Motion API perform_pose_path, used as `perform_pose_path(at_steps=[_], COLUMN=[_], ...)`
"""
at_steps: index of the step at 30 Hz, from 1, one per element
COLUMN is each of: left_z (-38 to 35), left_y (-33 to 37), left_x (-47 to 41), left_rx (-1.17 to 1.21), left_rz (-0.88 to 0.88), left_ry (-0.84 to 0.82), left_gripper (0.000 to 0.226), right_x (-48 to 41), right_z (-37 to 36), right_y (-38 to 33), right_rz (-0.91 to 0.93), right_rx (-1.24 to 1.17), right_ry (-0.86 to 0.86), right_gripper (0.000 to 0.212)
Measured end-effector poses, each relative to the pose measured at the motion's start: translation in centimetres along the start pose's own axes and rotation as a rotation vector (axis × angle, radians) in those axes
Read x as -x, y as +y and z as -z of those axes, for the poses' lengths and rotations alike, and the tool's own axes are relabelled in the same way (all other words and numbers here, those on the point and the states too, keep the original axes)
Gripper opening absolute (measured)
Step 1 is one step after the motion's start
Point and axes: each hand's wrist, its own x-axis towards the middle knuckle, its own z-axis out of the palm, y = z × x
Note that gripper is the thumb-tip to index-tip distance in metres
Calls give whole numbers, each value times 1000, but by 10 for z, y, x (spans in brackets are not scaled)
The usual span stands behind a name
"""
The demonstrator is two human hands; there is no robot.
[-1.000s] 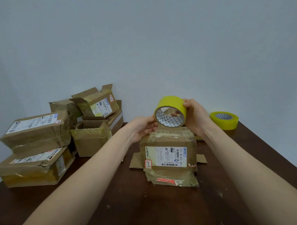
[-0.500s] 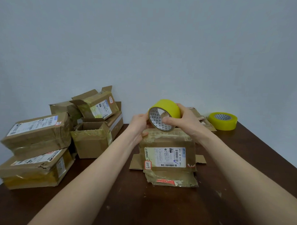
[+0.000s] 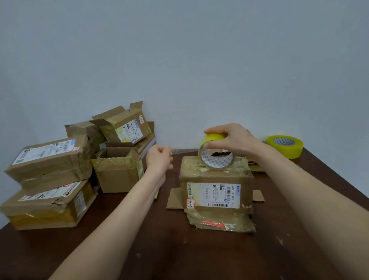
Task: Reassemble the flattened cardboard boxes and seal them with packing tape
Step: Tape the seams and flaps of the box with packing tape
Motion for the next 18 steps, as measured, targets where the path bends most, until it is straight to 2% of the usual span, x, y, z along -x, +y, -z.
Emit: perform_pose_path(at_steps=[6,10,16,18], left_z=[13,11,-2,-1], left_y=[-21,-32,-44,-47], left_x=[1,9,25,25], left_rx=[18,28,122,61], left_rz=[119,212,420,440], left_ry=[-40,-89,-250,-277], left_gripper=[27,26,24,20], right_x=[-5,1,4,4], right_z=[-6,-12,-21,-24], right_y=[-6,-3,-4,-3], right_rz=[-6,-57,-34,-26], right_rx=[45,-12,-32,-31], right_ry=[-107,-35,-19,-9], right_gripper=[55,43,42,42])
